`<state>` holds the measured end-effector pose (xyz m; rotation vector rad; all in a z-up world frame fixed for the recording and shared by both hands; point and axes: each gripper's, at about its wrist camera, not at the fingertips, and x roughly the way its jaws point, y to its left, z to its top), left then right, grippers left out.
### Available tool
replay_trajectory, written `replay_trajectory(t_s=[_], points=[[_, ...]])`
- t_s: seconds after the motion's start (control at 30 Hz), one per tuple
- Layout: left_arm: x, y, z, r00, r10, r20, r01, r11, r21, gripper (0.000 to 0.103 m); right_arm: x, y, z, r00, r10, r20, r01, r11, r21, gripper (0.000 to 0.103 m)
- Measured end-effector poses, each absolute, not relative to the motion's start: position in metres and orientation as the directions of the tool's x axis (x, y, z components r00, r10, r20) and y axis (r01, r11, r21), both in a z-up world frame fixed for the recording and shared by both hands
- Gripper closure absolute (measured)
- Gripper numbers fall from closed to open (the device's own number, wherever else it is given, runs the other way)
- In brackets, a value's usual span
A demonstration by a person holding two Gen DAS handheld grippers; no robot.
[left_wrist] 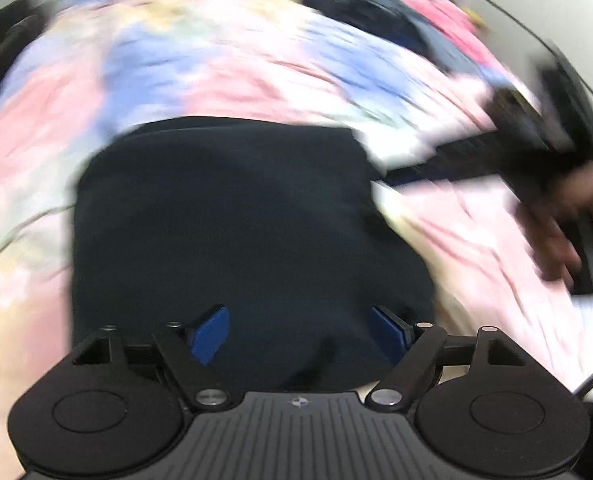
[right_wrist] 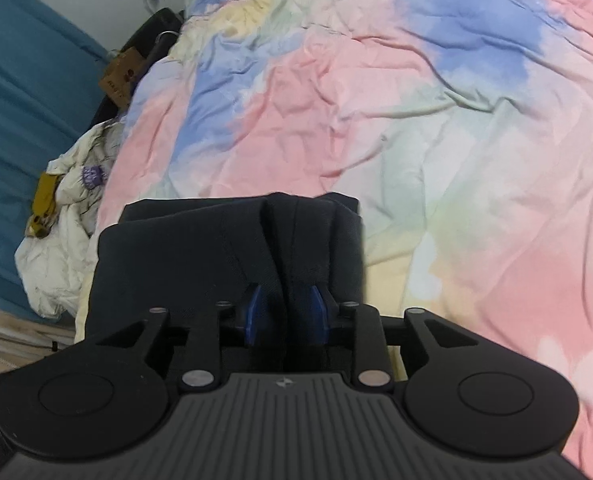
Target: Fold clothes
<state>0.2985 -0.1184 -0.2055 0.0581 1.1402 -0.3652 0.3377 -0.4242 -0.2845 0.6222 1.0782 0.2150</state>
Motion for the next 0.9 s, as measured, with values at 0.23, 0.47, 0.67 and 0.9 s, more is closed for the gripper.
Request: replay_trajectory(t_s=[0.23, 0.47, 0.67, 0.9], points=[[0.347, -0.032, -0.213, 0.405, -0.156, -0.901, 0.015, 0.986, -0.164, 0.024, 0.329, -0.423, -0.297, 0.447, 0.447, -0.775, 0.184, 0.802, 0.568, 0.054], [0.379, 0.017, -0.247, 0.357, -0.246, -0.901, -0.028, 0.961, -0.274, 0.012, 0.33, -0.419, -0.31, 0.401, 0.451, -0.798, 0.202, 0.806, 0.557, 0.033], [0.399, 0.025, -0.284, 0.298, -0.312, -0.902, -0.022, 0.943, -0.333, 0.005, 0.336, -0.409, -0.334, 0.325, 0.481, -0.814, 0.197, 0.808, 0.556, 0.021], [0.415, 0.037, -0.31, 0.218, -0.419, -0.882, -0.029, 0.9, -0.435, 0.005, 0.348, -0.398, -0.356, 0.301, 0.55, -0.779, 0.208, 0.759, 0.617, 0.012]])
